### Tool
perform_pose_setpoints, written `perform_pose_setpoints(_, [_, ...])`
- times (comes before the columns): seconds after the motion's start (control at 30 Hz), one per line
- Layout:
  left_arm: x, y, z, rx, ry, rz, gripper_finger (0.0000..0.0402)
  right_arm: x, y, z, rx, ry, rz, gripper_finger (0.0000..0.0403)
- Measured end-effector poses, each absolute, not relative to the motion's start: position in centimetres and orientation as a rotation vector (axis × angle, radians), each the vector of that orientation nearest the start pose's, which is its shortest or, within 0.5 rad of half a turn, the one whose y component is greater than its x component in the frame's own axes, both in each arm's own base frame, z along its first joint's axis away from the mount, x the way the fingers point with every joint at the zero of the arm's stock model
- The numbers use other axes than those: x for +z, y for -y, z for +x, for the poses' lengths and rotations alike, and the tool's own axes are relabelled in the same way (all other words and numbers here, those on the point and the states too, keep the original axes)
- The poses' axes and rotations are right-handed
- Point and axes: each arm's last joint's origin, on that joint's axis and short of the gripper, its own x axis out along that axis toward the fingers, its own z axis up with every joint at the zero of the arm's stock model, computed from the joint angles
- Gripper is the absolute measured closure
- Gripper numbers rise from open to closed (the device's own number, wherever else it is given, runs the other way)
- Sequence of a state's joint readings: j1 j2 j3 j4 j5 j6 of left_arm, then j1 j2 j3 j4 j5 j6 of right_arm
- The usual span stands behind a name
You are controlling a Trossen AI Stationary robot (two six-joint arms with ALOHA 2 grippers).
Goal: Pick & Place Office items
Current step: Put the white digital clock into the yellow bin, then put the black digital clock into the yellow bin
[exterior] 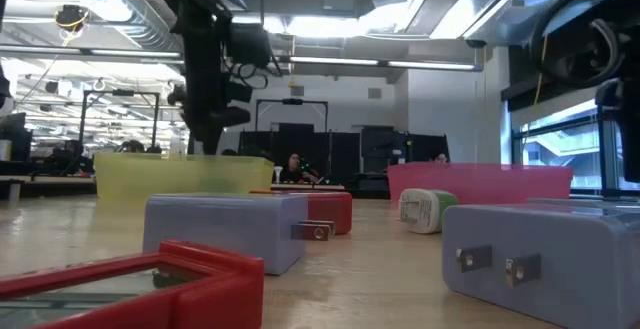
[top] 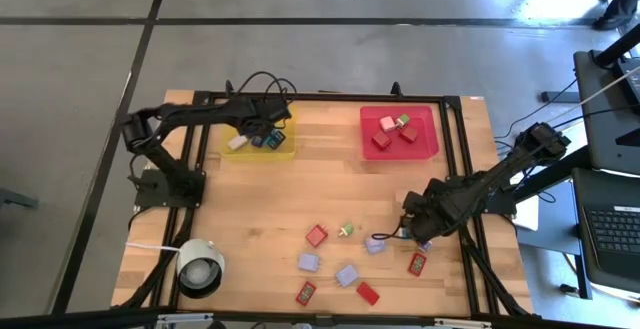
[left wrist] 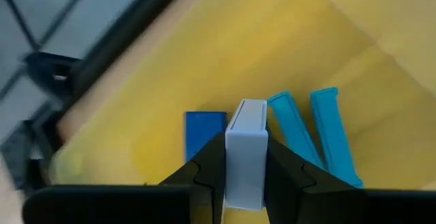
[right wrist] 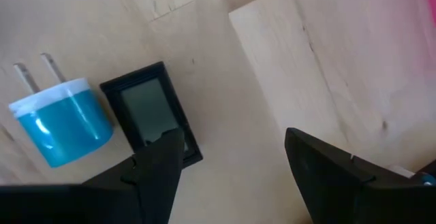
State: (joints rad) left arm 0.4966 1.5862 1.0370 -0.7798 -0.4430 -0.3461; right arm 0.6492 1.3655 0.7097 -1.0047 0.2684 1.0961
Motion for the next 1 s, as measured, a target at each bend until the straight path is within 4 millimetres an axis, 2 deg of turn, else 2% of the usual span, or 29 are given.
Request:
perform_pose_setpoints(0.27, [19.4, -15.2, 25.0, 0.977, -1.229, -0.318, 0.0332, 16.5, -11.1, 15.3, -0.519, -1.377, 0.158, 0.0145])
perform_pose_setpoints(0.73, [19.7, -15.0, 24.6, 0.962, -1.259, -0.304, 0.0267, 16.5, -11.2, 15.3, -0.517, -1.389, 0.192, 0.0145])
perform_pose_setpoints(1.0, [22.8, -15.2, 24.9, 0.98, -1.309, -0.288, 0.0233, 16.4, -11.3, 15.3, -0.498, -1.42, 0.219, 0.0145])
